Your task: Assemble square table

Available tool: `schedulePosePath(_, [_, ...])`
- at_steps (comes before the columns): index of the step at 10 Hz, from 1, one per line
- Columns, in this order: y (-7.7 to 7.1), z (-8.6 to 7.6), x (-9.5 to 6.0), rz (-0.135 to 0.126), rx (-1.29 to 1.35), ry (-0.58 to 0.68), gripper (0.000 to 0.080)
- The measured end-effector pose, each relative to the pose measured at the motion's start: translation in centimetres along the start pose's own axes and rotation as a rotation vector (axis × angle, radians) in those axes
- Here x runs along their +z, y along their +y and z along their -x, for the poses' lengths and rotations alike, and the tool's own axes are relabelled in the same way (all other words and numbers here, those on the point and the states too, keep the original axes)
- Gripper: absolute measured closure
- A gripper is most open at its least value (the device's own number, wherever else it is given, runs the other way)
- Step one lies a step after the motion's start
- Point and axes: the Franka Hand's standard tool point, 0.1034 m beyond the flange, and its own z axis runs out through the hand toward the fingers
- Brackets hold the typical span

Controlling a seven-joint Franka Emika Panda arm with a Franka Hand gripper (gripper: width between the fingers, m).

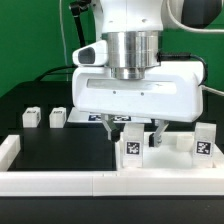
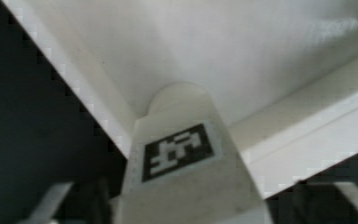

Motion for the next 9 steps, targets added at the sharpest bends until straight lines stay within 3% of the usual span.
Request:
schedulePosePath(2, [0.02,0.02,0.04,-0.001,0.162,-0.001,0.0509])
schedulePosePath(5, [0.1,-0.04,0.02,0.0,0.379,-0.001,0.0509])
schedulePosePath(7, [0.49,-0.34,-0.06,0.005,0.678,-0.021,0.0509])
schedulePosePath(9, [0.62,-0.26,0.07,-0.022,0.982,-0.06,0.0509])
